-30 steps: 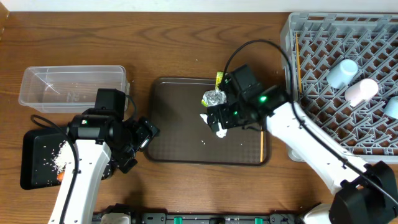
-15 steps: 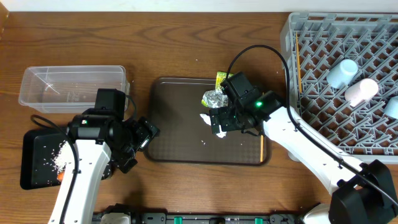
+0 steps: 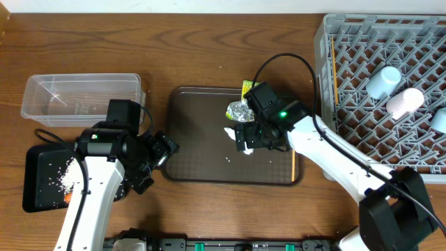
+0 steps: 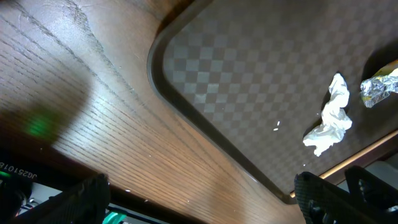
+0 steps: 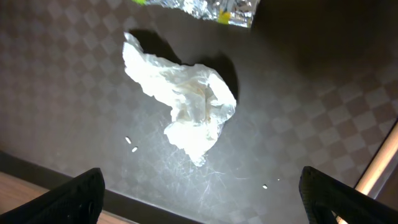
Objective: Sort waste into correct bins and load items into the dishwasher rack
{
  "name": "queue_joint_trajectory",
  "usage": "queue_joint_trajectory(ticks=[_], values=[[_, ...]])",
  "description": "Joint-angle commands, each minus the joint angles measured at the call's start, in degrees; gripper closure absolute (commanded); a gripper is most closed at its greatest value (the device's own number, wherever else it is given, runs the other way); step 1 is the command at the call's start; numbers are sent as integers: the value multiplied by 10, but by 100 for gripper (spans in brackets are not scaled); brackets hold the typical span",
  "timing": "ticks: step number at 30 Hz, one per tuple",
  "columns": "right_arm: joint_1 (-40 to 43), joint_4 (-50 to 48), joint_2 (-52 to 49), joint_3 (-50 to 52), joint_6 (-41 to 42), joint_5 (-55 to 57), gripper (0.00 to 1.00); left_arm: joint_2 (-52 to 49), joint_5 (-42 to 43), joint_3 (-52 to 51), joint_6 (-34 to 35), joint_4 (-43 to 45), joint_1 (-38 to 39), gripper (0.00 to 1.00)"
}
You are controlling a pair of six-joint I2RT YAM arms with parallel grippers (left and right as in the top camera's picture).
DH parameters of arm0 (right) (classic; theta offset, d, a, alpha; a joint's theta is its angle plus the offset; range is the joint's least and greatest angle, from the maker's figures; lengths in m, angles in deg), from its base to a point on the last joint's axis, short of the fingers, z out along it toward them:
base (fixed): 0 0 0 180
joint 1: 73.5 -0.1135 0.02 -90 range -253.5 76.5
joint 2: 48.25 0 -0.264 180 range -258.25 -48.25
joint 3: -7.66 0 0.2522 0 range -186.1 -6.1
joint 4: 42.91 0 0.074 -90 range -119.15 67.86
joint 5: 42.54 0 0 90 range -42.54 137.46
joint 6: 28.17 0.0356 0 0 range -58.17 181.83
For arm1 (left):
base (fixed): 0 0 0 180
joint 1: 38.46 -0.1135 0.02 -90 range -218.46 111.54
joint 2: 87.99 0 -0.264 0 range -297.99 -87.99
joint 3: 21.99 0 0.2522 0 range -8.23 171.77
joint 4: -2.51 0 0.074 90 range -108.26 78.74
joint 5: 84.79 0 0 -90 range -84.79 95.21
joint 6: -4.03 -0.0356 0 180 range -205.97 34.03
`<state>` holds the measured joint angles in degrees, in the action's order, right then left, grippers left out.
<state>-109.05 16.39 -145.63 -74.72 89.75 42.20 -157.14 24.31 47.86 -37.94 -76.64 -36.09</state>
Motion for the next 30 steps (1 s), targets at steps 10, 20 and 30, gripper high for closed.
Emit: queue_joint_trajectory(ticks=[10,20,30], values=[[-5,4,-2,2,10,7,1,-2,-8,3,3,-1,2,2],[-5,-26,-2,0,-4,10,1,-2,-8,3,3,-2,2,2],[44,-10,-2,-40,-18,42,7,-2,-8,3,3,-1,2,2]])
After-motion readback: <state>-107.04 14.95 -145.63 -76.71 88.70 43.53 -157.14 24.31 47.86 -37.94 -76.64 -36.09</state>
